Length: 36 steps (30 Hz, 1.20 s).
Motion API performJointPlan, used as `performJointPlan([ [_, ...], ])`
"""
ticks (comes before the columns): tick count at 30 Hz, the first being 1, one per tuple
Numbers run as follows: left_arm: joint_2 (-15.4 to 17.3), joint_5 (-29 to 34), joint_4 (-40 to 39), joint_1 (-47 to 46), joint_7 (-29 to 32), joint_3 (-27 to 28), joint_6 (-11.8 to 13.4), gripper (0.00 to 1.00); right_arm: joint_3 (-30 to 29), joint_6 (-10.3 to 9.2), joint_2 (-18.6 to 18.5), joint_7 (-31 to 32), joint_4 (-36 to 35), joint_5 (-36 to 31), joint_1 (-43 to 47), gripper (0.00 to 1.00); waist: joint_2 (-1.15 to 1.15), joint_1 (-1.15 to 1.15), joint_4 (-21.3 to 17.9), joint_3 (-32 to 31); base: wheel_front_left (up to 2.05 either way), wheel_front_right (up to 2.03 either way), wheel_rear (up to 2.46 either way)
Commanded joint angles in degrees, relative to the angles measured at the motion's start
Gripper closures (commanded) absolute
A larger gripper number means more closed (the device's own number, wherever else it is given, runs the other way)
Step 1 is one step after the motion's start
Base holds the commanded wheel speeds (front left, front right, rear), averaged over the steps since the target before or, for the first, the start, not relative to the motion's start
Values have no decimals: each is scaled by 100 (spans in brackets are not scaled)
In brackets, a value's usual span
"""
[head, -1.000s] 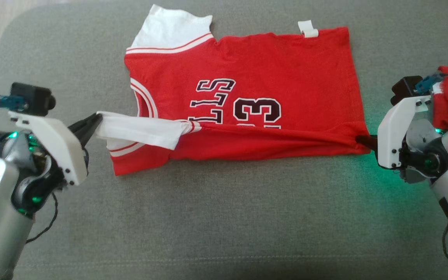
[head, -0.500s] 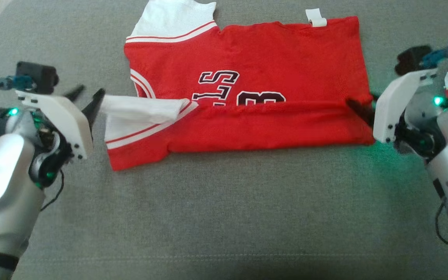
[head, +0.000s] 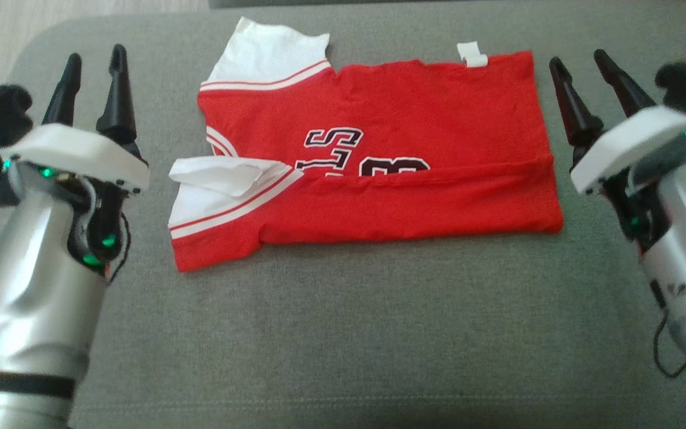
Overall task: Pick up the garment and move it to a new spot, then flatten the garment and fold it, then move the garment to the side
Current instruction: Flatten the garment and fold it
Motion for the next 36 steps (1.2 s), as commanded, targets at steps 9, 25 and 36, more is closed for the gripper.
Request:
performJointPlan([
  [9,-582,663,-1663,1399,-305,1052,676,0,-960,37,655,-1415,-373,-1116,1225,0,0,0,-59,-564,0,0,0],
  [25,-1278,1752,-1293,2770,-308,1202,424,0,-1868,37,1663,-1310,-1438,-2135,2572,0,0,0,-261,-707,0,0,0],
  [36,-944,2116,162,2165,120,1153,759,0,-2034,37,1727,-1044,-1950,-2300,2676,0,0,0,-495,-462,0,0,0],
])
